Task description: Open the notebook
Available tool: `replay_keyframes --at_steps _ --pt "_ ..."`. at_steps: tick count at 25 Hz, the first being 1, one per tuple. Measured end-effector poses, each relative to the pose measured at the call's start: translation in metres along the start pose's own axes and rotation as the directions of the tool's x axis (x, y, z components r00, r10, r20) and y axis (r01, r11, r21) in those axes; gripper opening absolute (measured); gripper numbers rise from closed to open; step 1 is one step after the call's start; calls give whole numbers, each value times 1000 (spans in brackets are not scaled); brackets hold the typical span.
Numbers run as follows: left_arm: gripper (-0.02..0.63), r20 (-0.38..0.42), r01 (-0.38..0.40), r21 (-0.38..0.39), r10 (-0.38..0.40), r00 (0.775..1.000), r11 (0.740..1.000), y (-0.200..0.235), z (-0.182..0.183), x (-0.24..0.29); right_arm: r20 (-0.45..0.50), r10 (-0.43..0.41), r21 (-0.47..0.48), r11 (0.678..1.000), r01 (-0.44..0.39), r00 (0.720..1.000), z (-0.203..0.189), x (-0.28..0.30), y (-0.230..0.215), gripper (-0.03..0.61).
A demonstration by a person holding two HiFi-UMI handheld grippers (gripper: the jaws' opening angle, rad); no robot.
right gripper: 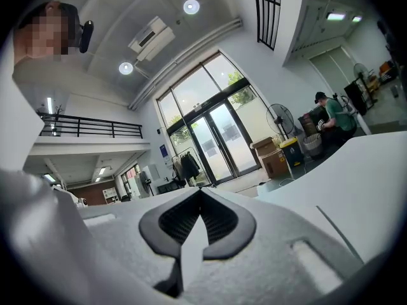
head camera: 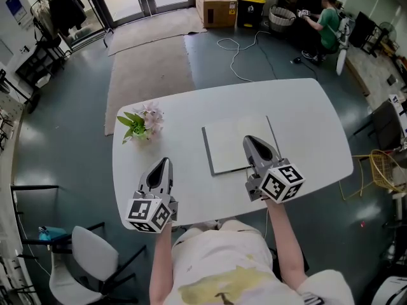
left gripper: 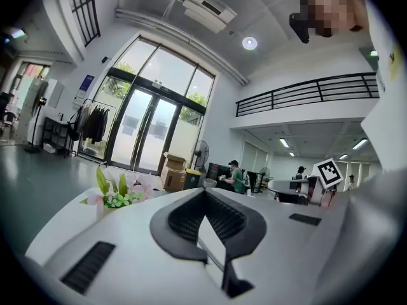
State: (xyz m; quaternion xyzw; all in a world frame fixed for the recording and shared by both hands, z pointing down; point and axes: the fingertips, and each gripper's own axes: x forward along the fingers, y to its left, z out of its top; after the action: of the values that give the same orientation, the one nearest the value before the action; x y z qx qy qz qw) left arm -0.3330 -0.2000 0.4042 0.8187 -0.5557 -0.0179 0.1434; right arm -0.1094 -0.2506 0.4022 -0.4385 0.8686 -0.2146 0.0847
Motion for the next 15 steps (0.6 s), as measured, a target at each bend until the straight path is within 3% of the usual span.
replay_keyframes --at_steps 15 --pt "-2 10 -56 19 56 998 998 6 6 -2 -4 -32 -36 999 31 999 5 0 -10 6"
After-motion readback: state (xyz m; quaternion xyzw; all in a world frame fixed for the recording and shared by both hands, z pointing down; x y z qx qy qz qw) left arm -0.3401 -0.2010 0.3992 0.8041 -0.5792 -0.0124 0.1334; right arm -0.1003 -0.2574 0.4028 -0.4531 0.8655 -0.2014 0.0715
